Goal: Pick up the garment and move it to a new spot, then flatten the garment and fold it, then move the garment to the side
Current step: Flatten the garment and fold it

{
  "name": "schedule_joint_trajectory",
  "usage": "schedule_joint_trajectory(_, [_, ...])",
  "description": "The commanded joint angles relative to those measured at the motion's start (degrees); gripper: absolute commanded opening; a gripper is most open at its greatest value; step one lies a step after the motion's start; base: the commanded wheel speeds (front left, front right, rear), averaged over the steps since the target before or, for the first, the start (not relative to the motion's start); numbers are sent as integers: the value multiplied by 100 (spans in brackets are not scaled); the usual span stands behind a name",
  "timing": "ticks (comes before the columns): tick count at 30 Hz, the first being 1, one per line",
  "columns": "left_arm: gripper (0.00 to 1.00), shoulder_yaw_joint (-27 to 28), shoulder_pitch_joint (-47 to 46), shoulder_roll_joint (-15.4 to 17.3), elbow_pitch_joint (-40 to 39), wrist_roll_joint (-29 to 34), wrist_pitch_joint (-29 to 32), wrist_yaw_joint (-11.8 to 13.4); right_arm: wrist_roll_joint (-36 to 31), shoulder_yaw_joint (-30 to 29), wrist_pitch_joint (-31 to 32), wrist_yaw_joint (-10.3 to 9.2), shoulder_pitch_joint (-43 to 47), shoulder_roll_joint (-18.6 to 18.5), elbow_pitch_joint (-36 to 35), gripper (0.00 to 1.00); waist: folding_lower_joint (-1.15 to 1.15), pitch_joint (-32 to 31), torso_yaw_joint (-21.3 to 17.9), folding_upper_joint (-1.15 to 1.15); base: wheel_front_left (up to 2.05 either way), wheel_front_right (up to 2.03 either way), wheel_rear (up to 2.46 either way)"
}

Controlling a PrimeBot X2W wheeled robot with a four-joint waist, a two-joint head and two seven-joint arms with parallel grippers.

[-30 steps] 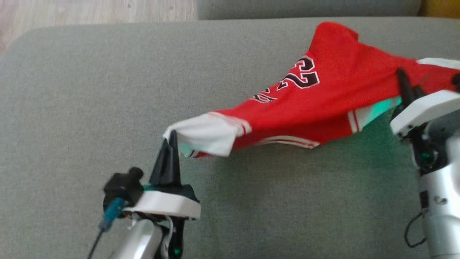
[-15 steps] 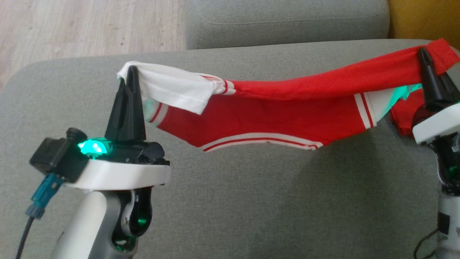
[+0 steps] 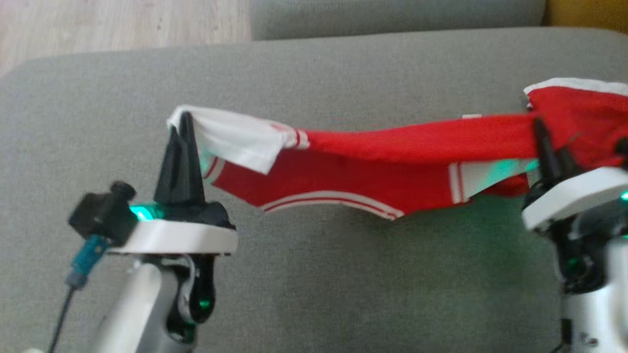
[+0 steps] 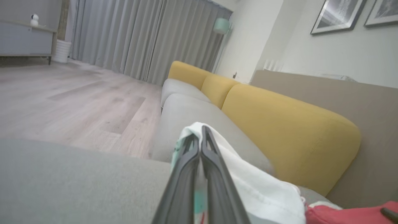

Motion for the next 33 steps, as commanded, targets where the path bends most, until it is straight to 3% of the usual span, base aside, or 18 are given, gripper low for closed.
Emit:
schedule_joint_trajectory(1, [0,135,-57,20,-15,-4,-104,-3,-54,188,-180,42,-94,16,54,0,0,149,13,0,0,0,0])
schedule_joint_trajectory(12, [0,-113,340,-300,1196,-38,-668,-181,-175,535,-1614,42,-280,110,2225,0,0,479,63,0,0,0,0])
schedule_joint_trajectory(13, [0,-130,368,-320,1279,-33,-707,-199,-198,575,-1735,42,-309,112,2364,11,0,485,60,0,0,0,0])
schedule_joint_trajectory(14, [0,-140,395,-341,1350,-36,-742,-216,-211,613,-1843,42,-337,115,2486,35,0,489,54,0,0,0,0])
schedule_joint_trajectory(15, [0,-147,424,-363,1410,-41,-775,-233,-212,650,-1943,42,-363,117,2589,87,0,488,48,0,0,0,0])
schedule_joint_trajectory(16, [0,-156,453,-381,1455,-40,-802,-245,-208,686,-2046,42,-382,118,2671,100,0,482,43,0,0,0,0])
schedule_joint_trajectory(23, [0,-132,580,-419,1640,-35,-915,-288,-219,781,-2495,42,-267,123,2784,100,0,421,-7,0,0,0,0])
schedule_joint_trajectory(33, [0,-118,607,-393,1640,-10,-951,-264,182,1128,-2309,42,95,125,2265,100,0,457,-134,0,0,0,0])
